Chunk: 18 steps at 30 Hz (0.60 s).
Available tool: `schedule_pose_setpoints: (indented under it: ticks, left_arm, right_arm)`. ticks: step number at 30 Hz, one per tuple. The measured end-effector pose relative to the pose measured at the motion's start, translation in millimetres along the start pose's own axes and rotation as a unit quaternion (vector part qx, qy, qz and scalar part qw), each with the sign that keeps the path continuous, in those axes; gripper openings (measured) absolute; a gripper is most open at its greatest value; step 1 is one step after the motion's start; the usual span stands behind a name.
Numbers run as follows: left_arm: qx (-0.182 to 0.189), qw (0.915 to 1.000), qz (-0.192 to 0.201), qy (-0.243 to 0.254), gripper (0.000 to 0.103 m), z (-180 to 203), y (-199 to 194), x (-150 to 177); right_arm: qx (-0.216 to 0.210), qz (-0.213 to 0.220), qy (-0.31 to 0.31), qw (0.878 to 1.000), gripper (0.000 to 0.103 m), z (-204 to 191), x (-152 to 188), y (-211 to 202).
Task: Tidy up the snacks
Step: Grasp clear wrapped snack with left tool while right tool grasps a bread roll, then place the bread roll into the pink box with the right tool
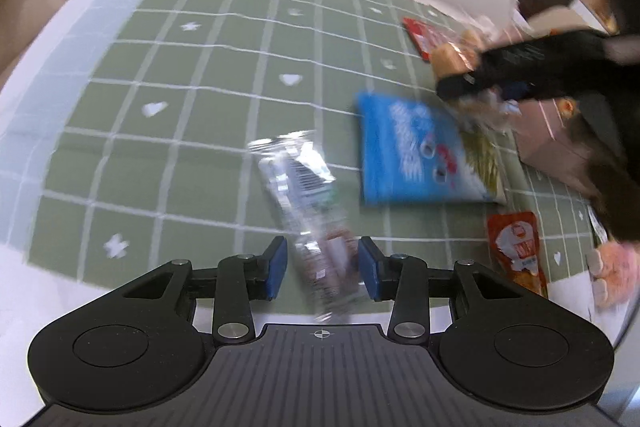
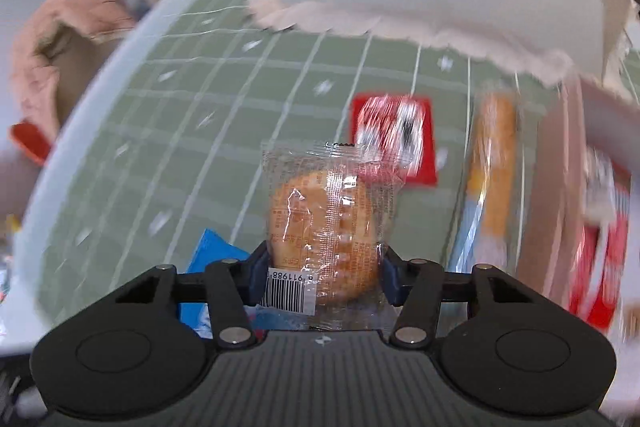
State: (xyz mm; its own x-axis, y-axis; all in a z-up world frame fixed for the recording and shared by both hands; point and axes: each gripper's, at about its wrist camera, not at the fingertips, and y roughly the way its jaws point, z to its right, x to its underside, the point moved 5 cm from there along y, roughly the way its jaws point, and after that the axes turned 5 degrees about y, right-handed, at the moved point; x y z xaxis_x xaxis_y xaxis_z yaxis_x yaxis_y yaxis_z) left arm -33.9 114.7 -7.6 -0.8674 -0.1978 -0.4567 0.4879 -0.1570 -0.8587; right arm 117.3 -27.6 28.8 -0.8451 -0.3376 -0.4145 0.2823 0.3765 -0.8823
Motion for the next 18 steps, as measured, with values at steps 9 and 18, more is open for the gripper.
schedule_pose_setpoints:
  ticks: [9,18]
  left_arm:
    - [0.004,0.9857,-0.014,0.168,0.044,62,19,-3]
    - [0.013,0.9862,-0.037,0.161,0.040,59,21,-10]
  right_arm:
    - [0.032,0.052,0.037,0.997,0.053,40,86,-88]
    - [0.096,0.058,0.109,0.988,0.053,84,144,-111]
